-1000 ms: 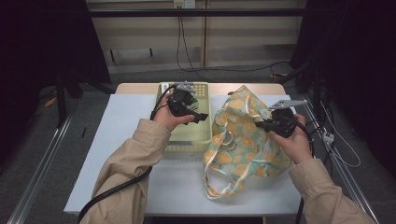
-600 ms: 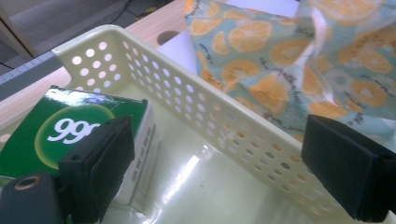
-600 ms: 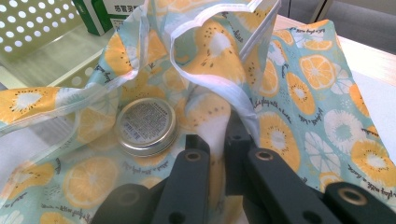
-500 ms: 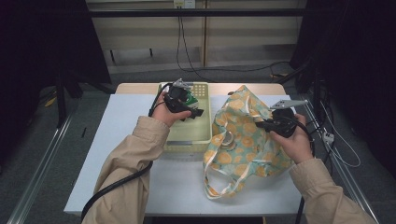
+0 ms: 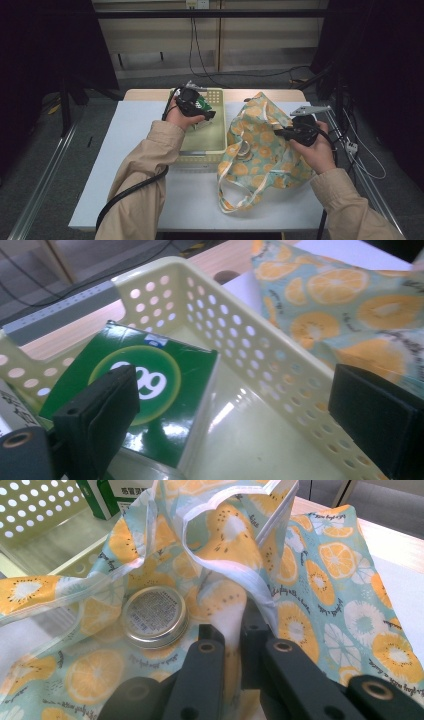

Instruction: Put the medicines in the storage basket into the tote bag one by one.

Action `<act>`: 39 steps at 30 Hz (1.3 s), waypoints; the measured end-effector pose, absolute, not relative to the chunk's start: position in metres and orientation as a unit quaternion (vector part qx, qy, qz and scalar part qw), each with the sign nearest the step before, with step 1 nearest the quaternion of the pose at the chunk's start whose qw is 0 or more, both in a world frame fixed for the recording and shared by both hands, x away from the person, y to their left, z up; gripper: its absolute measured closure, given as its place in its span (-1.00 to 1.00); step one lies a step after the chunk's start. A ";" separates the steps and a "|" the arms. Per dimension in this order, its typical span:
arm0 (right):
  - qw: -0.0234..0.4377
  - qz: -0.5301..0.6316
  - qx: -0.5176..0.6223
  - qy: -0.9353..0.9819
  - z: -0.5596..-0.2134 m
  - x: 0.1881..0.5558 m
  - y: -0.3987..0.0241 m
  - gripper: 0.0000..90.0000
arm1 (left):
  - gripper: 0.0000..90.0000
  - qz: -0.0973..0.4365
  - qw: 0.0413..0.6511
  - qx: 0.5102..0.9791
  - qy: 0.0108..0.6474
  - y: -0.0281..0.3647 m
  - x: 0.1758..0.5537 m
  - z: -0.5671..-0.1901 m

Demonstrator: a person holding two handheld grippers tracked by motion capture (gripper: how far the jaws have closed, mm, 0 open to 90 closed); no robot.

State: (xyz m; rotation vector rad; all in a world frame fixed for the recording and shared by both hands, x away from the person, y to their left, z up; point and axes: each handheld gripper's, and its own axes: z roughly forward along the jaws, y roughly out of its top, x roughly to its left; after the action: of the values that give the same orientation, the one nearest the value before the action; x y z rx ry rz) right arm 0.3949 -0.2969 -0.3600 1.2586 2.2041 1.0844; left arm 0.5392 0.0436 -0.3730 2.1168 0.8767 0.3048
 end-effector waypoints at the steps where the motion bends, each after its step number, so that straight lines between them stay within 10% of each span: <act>1: 0.189 0.386 0.448 0.784 -0.360 0.395 -0.297 0.97 | -0.86 0.133 0.396 0.836 0.356 0.042 0.540 -0.375; 39: 0.188 0.385 0.445 0.786 -0.359 0.401 -0.297 0.97 | -0.83 0.194 0.347 0.831 0.388 0.016 0.591 -0.398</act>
State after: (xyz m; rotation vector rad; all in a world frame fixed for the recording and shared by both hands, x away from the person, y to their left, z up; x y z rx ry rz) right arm 0.4009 -0.2966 -0.3591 1.2529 2.2114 1.0819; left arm 0.5911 0.0165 -0.3983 2.1561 1.0066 0.5036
